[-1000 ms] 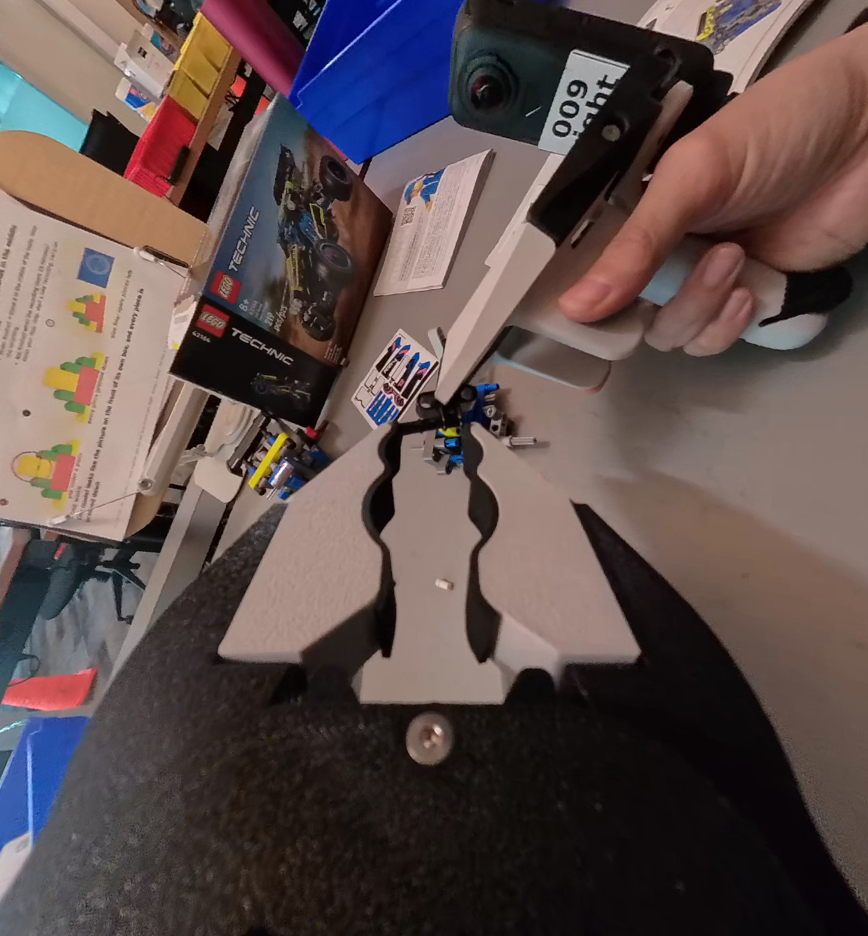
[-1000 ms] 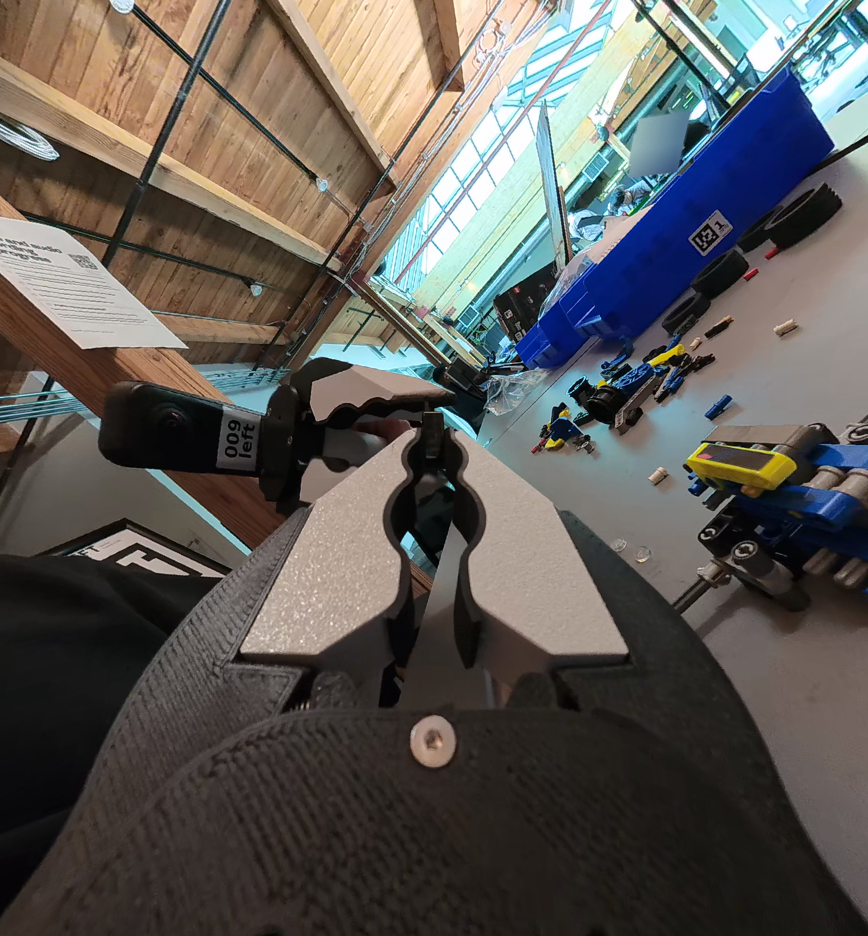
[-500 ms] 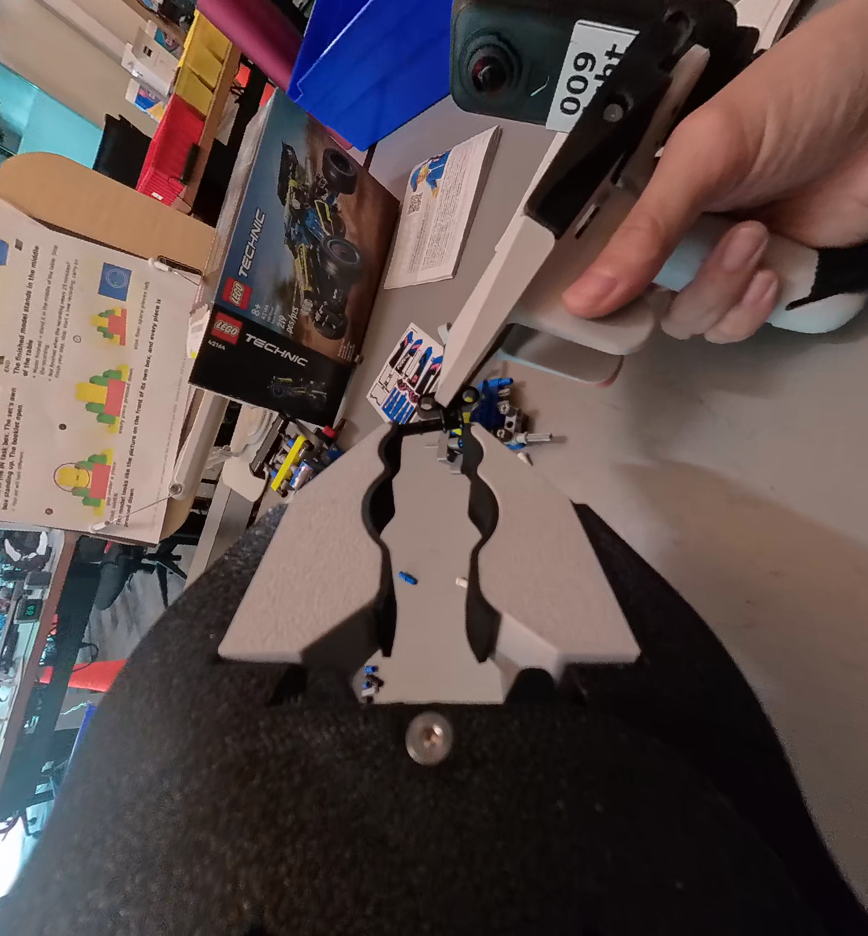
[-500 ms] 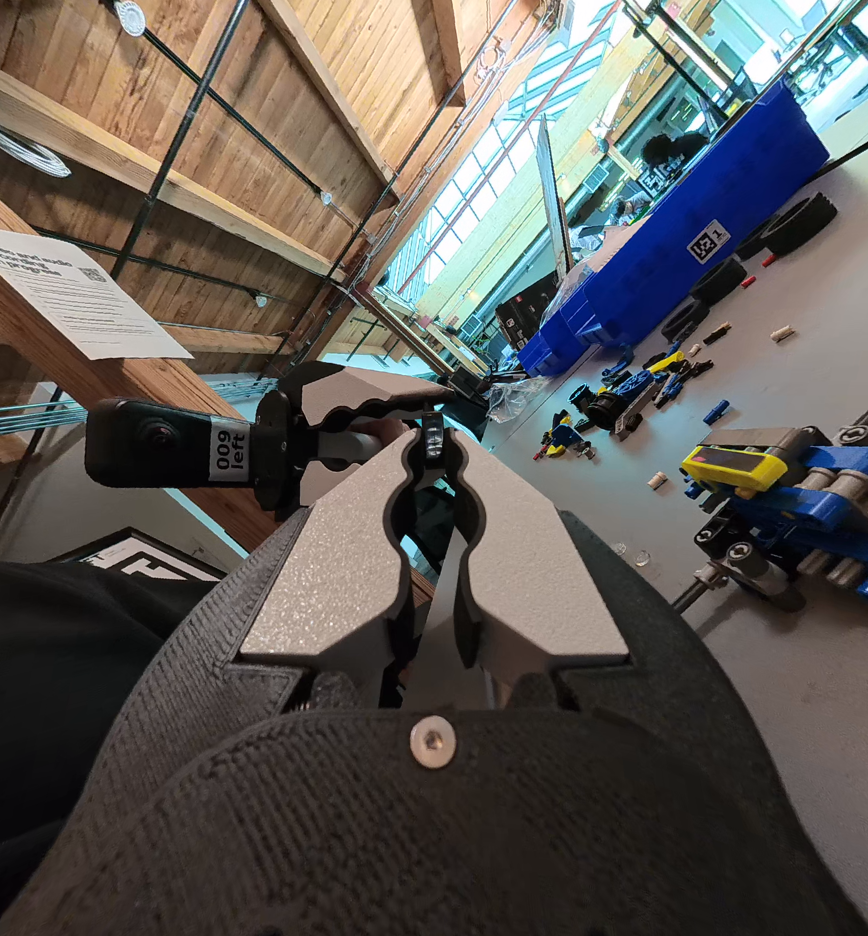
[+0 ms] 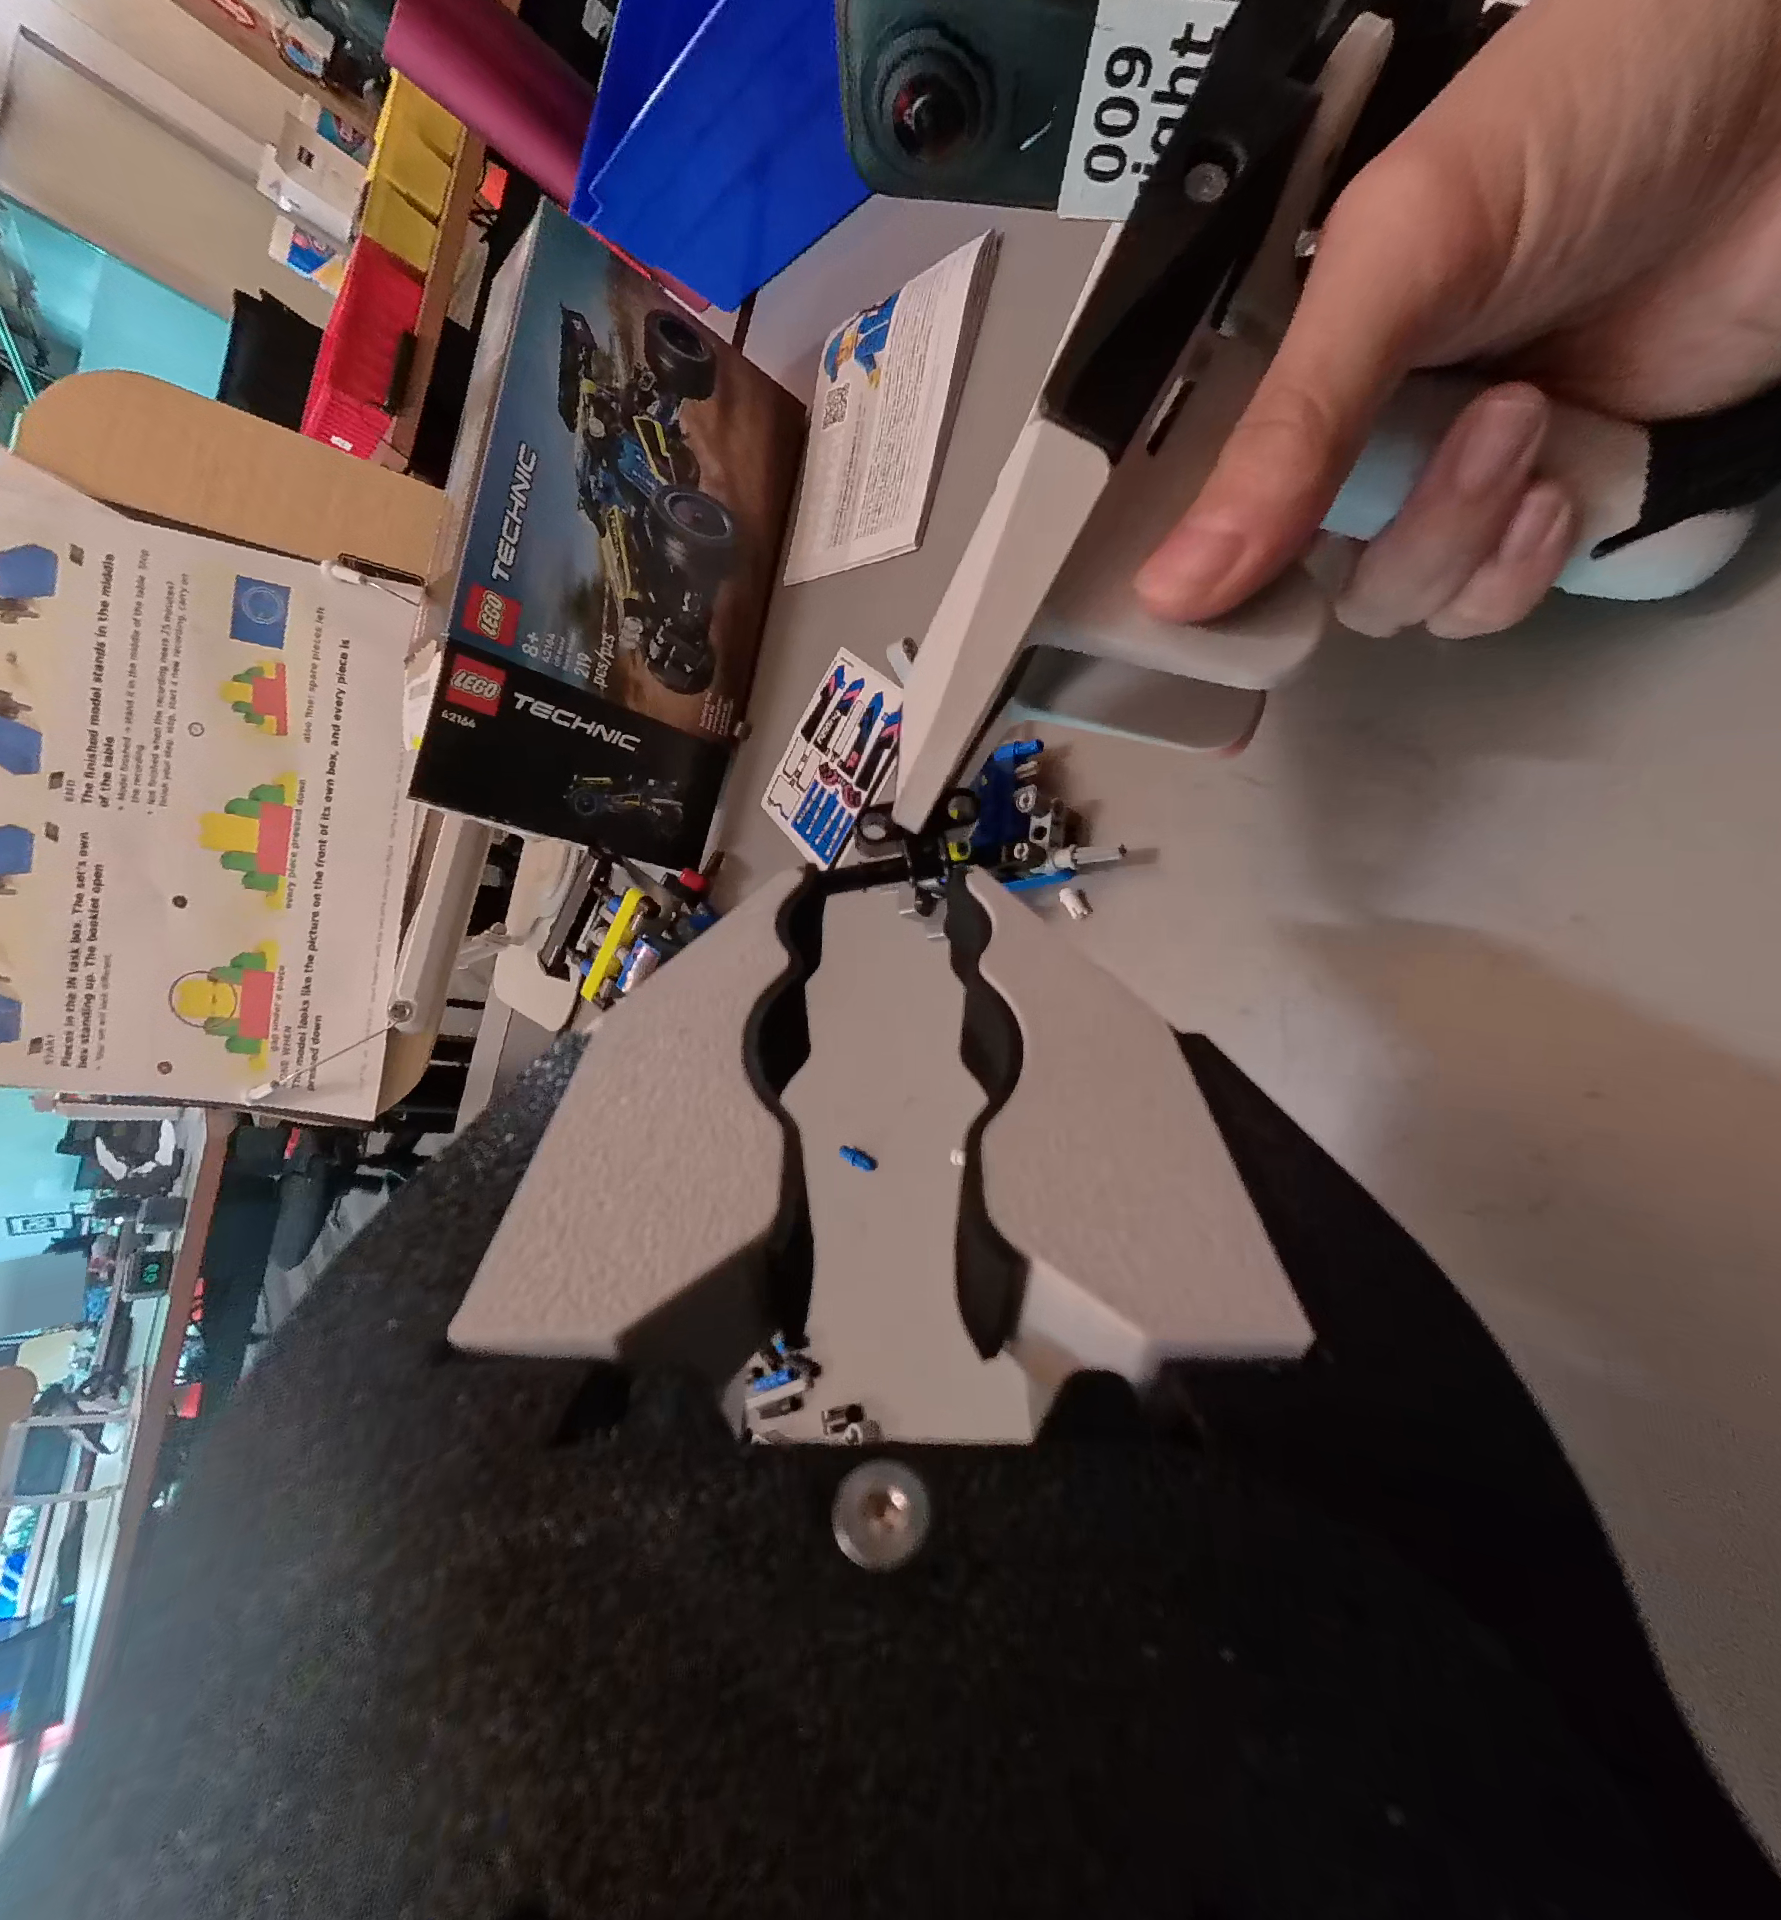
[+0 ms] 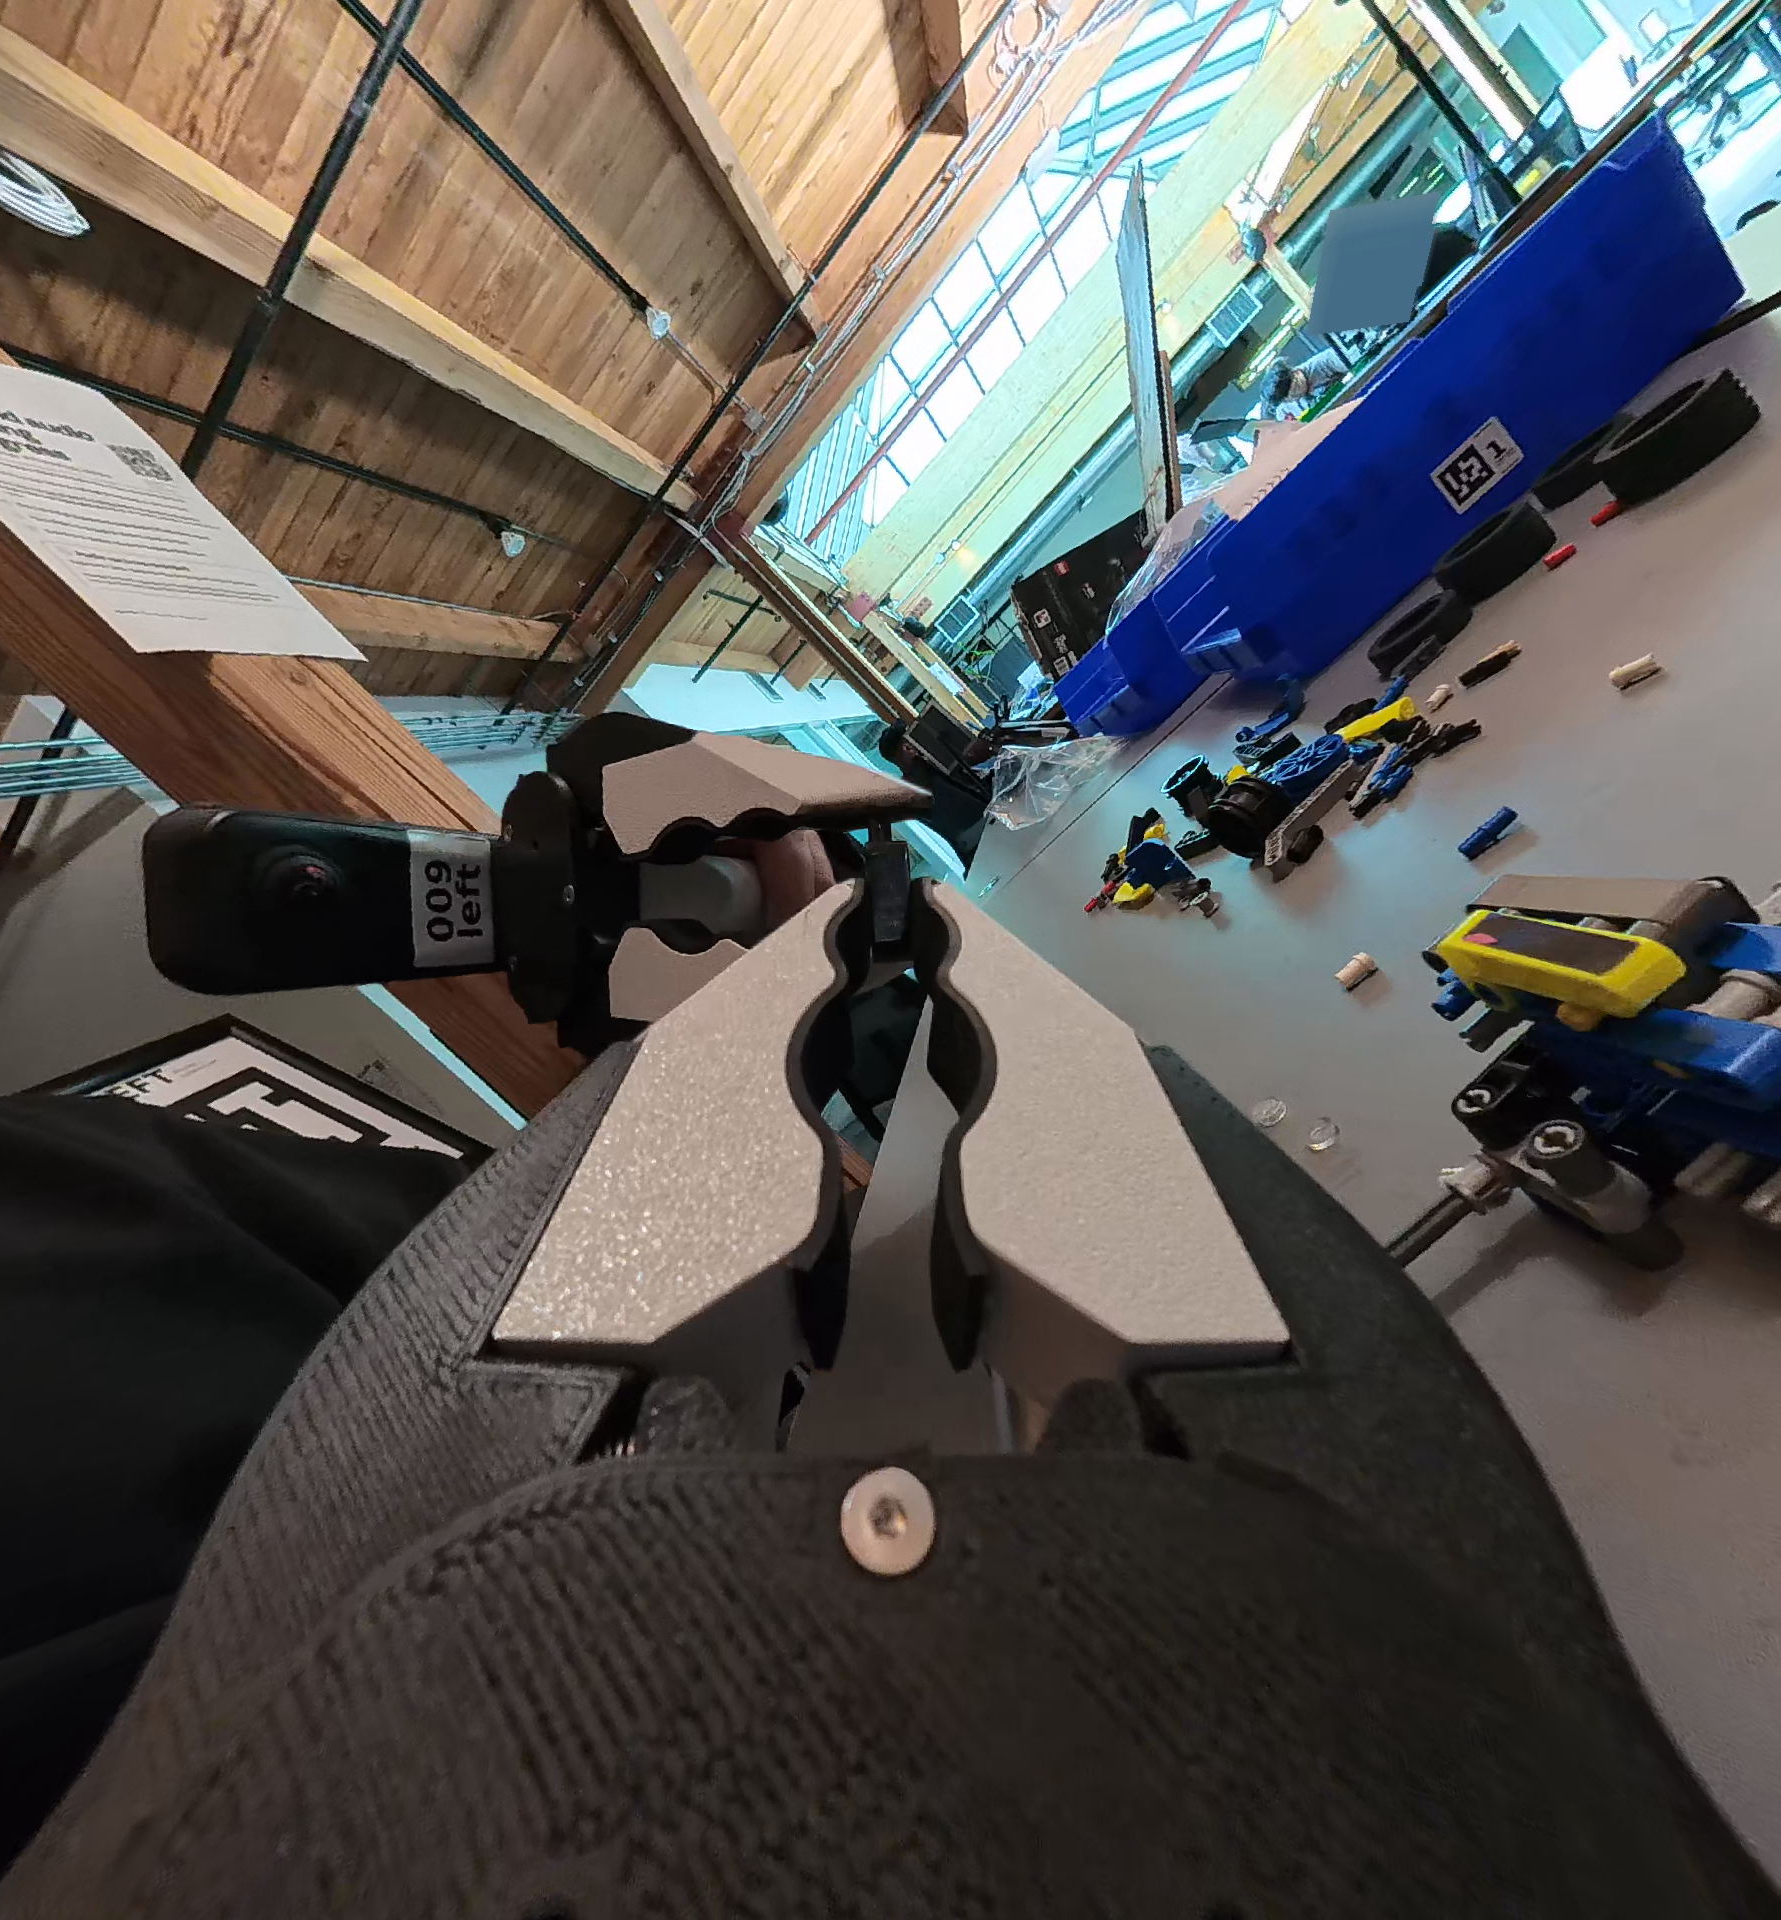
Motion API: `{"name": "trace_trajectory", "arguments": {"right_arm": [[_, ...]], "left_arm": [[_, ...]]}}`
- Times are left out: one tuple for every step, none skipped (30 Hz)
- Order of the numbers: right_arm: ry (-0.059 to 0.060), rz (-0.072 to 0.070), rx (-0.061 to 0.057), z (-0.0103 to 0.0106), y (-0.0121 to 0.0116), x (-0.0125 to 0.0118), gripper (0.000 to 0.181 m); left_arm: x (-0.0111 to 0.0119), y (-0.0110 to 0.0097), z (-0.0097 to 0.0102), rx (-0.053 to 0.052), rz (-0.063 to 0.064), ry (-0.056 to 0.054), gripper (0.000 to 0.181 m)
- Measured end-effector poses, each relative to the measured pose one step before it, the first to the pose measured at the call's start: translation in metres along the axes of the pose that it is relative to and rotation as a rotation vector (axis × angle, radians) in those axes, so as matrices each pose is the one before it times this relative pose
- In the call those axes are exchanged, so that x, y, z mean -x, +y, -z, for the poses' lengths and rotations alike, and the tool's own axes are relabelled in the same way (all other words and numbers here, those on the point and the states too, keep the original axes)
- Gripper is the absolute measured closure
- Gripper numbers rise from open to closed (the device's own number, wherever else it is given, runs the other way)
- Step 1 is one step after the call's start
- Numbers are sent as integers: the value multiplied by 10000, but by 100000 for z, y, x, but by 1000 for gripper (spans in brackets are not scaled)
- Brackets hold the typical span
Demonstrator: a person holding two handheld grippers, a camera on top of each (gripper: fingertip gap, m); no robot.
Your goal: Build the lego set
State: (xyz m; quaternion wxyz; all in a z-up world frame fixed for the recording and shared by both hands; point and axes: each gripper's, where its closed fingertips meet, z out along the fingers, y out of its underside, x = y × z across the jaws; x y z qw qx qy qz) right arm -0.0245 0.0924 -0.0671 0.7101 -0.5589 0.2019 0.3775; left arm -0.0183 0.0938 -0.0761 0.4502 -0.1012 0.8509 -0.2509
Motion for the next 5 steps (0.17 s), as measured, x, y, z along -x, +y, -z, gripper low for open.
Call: {"name": "trace_trajectory", "arguments": {"right_arm": [[-35, 56, 6, -3, 35, 101, 175], [-20, 39, 6, 17, 24, 63, 175], [13, 18, 9, 7, 35, 5, 175], [38, 22, -4, 9, 8, -35, 175], [32, 15, -12, 6, -18, -36, 175]], "left_arm": [[-16, -37, 50, 3, -106, -9, 160], [-12, 4, 8, 57, -128, -29, 160], [4, 34, -26, 86, -84, -31, 160], [16, 31, -37, 91, -20, -10, 160], [27, -23, -28, 64, 16, -7, 160]]}}
